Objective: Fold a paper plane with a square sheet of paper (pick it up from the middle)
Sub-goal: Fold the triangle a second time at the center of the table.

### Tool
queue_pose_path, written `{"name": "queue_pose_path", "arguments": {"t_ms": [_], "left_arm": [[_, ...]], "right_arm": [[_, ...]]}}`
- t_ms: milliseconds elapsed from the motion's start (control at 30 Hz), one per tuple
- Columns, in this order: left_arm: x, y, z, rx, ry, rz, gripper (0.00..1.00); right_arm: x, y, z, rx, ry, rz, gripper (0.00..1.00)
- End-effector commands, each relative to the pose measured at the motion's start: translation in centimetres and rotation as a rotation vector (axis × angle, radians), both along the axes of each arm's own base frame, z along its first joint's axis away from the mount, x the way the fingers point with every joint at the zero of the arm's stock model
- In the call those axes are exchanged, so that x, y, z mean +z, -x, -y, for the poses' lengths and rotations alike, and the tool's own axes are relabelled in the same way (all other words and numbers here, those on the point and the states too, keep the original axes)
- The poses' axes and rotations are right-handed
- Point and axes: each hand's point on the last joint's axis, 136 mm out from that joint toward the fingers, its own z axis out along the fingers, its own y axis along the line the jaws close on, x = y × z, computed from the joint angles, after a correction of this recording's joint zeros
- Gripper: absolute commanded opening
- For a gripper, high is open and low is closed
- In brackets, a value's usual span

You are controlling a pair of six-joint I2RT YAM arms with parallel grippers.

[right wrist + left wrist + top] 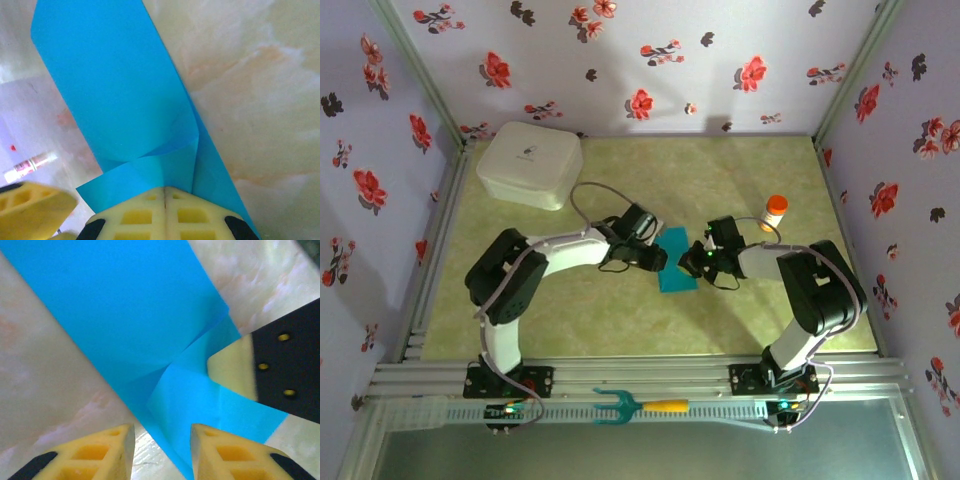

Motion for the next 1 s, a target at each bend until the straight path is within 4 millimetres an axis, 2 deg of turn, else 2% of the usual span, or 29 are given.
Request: {"name": "queue_pose_path", "arguments": {"t_ms": [0,100,200,300,400,667,767,967], "left_arm": [[3.7,-0.3,0.3,0.048,0.074,0.001,0.28],[4.4,1.4,2.0,-0.027,0.152,-0.075,0.10],[3.9,3.1,3.5,-0.098,0.183,-0.157,0.00],[3.1,4.6,4.7,-0.150,0.188,-0.220,0.00],[2.0,4.8,5.2,-0.145,0.175,-0.255,0.00],[-0.1,5.1,4.9,-0.128,0.129,-0.307,0.00],[-0.5,5.6,4.2,-0.128,0.108,-0.321,0.00],[-1.4,4.9,4.1,-0.106,0.117,-0.322,0.00]], "right_arm": [[-2.3,0.9,1.5,-0.076,0.077,-0.067,0.00],[-2.3,0.9,1.7,-0.085,0.081,-0.066,0.00],[-2.3,0.8,1.6,-0.084,0.076,-0.063,0.00],[-2.3,0.9,1.6,-0.084,0.075,-0.062,0.00],[-2.3,0.9,1.5,-0.082,0.073,-0.065,0.00],[-2.3,1.0,1.6,-0.080,0.075,-0.063,0.00],[-2.2,1.1,1.6,-0.078,0.073,-0.063,0.00],[-2.1,1.1,1.5,-0.075,0.071,-0.060,0.00]]}}
